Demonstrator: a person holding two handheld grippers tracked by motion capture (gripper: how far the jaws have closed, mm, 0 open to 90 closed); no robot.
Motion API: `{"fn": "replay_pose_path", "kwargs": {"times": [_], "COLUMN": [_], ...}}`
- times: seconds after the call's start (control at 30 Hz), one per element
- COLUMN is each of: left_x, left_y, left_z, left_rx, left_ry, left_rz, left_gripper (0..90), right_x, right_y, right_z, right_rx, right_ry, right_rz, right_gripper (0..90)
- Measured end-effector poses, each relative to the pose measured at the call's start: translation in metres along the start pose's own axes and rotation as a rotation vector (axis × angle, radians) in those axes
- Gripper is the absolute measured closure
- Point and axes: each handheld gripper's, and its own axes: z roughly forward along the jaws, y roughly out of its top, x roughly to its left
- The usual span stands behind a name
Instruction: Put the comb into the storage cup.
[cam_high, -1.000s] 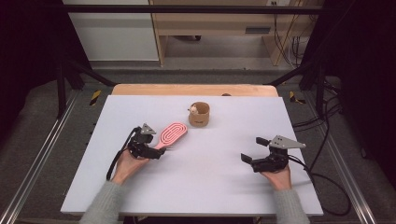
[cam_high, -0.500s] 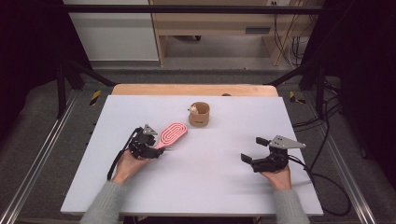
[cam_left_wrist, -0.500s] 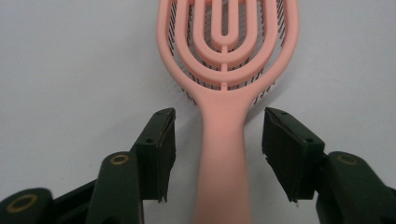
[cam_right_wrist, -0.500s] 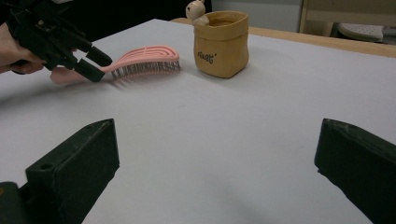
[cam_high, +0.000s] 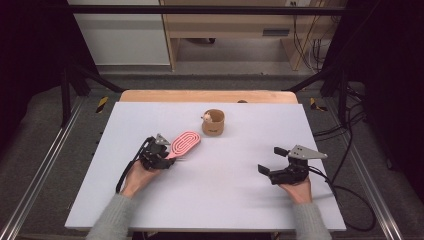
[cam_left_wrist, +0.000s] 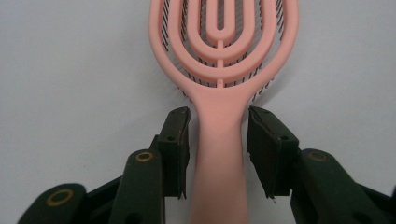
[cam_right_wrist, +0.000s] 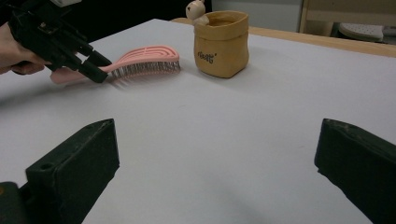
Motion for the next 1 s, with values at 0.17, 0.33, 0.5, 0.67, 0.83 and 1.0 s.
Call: {"fn": "replay_pose_path", "kwargs": {"times": [0.17, 0.33, 0.5, 0.67, 0.83, 1.0], "left_x": [-0.0001, -0.001, -0.0015, -0.0025, -0.0024, -0.003], "left_y": [0.0004, 0.0012, 0.0029, 0.004, 0.0047, 0.0049], "left_z": [0.0002, 0.0012, 0.0029, 0.0041, 0.0044, 0.0046], "left_rx": [0.004, 0.013, 0.022, 0.028, 0.033, 0.034], "left_ry": [0.005, 0.013, 0.022, 0.029, 0.033, 0.037], "left_rz": [0.003, 0.013, 0.023, 0.026, 0.032, 0.035], "left_gripper": [63.0, 65.0, 66.1, 67.3, 67.8, 68.2], "right_x": [-0.0001, 0.0, -0.0001, -0.0002, -0.0003, -0.0003], "right_y": [0.0, 0.0, -0.0002, -0.0001, 0.0, 0.0], "right_z": [0.0, 0.0, 0.0005, 0.0002, 0.0002, 0.0003], "right_rx": [0.0, 0.0, 0.002, 0.001, 0.002, 0.001], "right_ry": [0.0, 0.0, 0.001, 0.002, 0.001, 0.001], "right_rz": [-0.001, 0.0, 0.0, 0.001, 0.002, 0.002], "right_gripper": [0.2, 0.2, 0.2, 0.2, 0.2, 0.2]}}
